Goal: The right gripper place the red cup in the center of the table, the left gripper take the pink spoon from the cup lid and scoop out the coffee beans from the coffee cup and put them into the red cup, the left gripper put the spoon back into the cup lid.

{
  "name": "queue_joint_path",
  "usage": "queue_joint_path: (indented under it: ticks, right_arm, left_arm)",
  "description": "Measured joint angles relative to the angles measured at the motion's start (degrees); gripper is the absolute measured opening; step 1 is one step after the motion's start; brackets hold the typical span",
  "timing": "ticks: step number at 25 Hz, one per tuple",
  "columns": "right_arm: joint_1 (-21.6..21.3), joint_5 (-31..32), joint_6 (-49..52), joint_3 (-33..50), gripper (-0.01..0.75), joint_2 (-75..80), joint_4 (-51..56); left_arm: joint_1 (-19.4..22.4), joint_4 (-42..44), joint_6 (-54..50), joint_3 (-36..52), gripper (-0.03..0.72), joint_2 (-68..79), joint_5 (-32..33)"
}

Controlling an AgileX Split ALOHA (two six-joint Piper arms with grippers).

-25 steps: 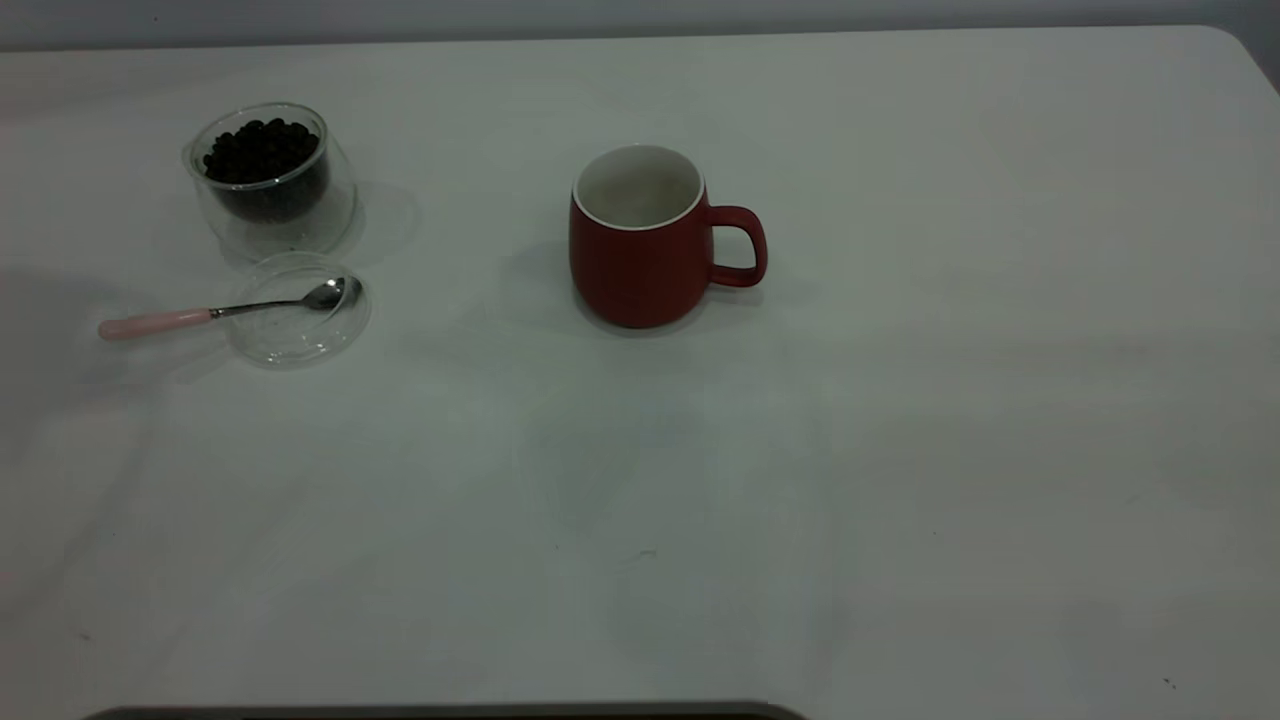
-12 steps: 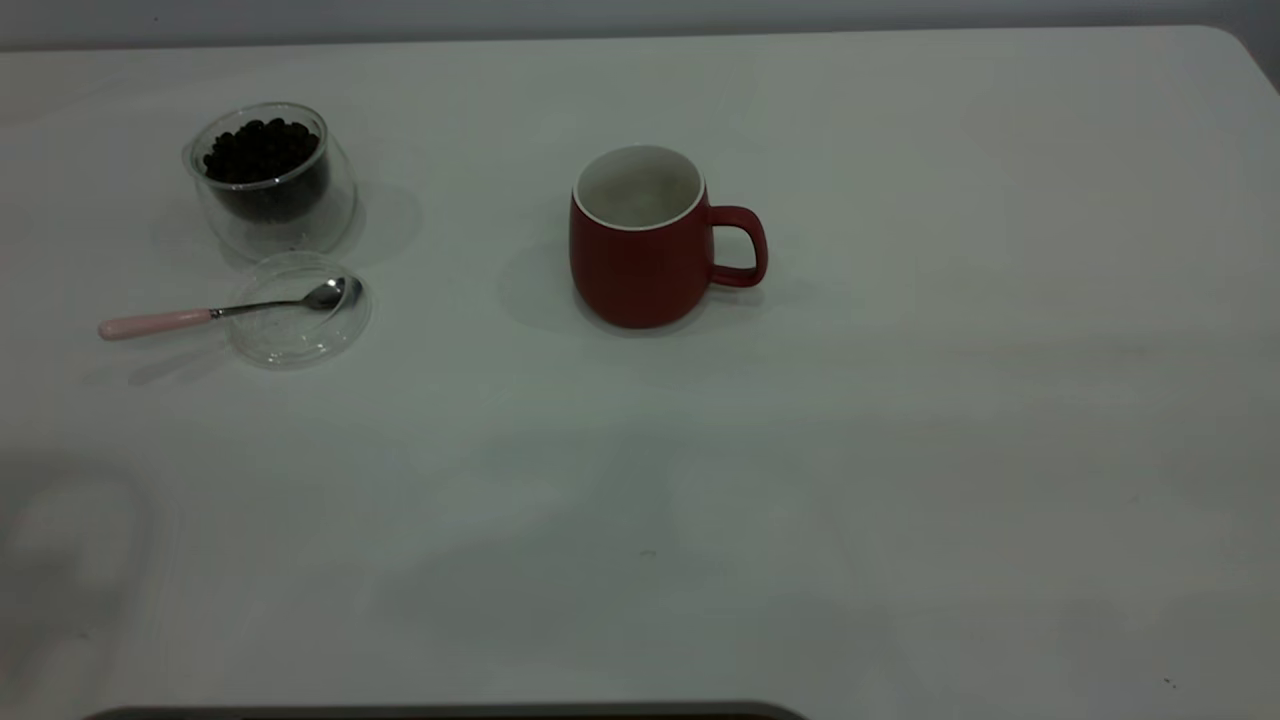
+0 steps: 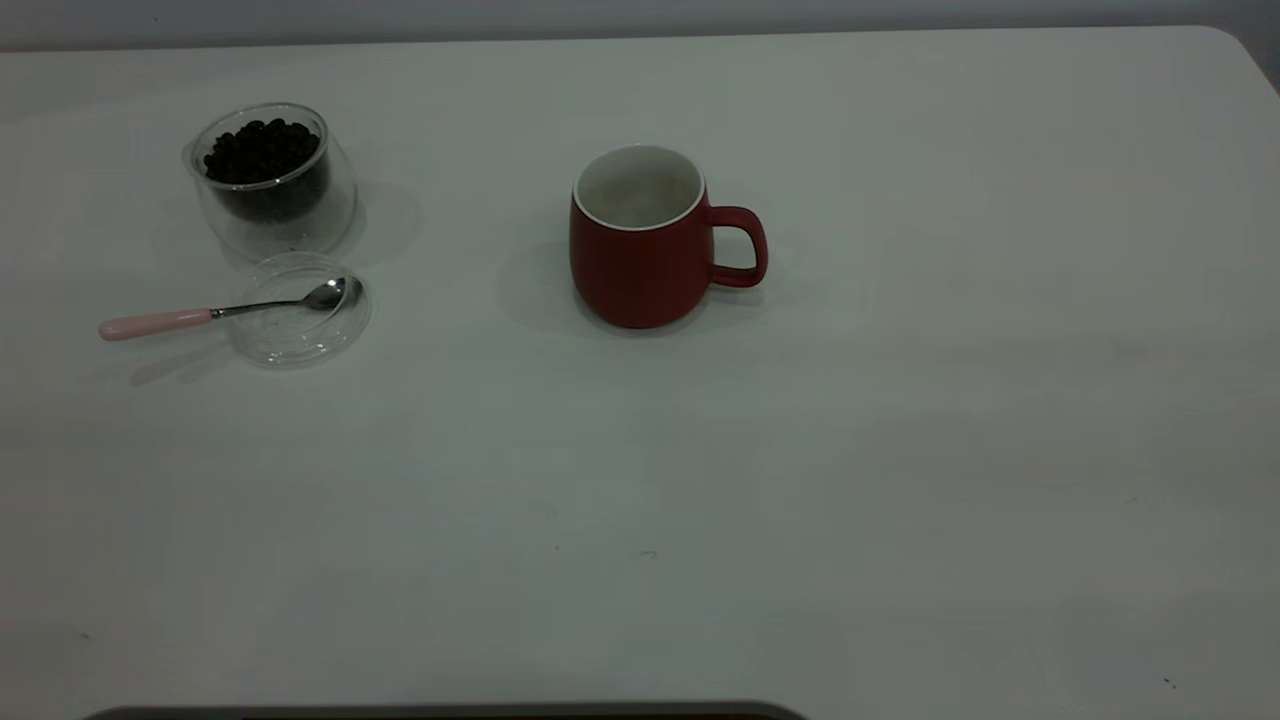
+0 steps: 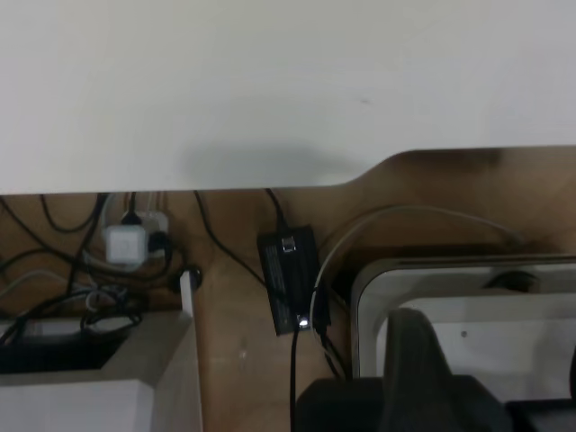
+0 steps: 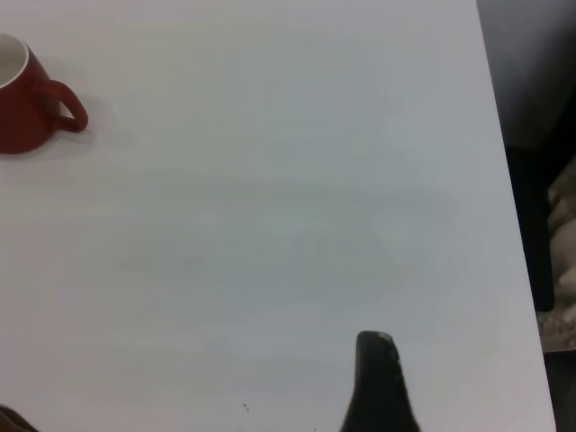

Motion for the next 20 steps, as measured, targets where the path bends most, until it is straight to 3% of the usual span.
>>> queue_joint_path:
  ticks: [8,20]
  right_arm:
    - [0.00,0.00,0.00,0.00,0.577,0.00,0.00]
    - [0.00,0.00,0.00,0.00,0.577,0.00,0.00]
  left_arm:
    - [-3.37,0.00,-0.06,2.10,0.460,-17.42,0.39]
    - [-3.42,0.00,-0.06,2.10,0.460,-36.37,2.07]
